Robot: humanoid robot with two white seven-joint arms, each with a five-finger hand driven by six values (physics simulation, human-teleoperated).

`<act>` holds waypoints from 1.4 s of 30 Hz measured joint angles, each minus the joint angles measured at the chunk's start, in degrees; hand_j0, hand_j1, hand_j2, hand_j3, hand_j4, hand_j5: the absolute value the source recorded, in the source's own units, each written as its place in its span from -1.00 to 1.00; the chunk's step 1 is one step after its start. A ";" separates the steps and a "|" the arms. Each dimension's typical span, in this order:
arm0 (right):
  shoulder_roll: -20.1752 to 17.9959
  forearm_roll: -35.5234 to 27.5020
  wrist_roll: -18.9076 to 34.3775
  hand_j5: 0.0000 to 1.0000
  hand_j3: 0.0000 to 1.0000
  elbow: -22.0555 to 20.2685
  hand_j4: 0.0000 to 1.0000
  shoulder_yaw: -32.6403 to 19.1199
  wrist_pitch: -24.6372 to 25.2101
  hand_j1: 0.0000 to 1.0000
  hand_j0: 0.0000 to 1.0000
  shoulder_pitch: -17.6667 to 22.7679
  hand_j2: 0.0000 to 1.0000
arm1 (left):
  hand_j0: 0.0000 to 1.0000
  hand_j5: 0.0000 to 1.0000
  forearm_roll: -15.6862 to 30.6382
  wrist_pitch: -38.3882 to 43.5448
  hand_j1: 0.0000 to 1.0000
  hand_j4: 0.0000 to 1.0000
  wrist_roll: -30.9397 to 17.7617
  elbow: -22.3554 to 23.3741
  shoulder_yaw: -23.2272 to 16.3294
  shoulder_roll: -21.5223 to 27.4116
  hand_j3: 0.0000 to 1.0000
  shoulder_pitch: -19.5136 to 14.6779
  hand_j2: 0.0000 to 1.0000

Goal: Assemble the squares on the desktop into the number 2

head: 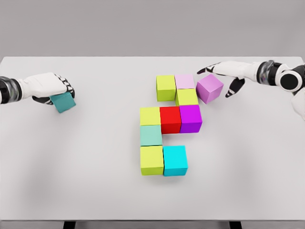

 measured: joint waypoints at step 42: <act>2.18 2.62 -0.01 0.36 0.36 2.83 0.36 -0.70 0.00 0.36 0.36 -1.41 0.36 | 0.20 0.20 -0.30 -0.12 0.20 0.20 -3.13 8.69 -0.02 -15.66 0.20 -11.78 0.20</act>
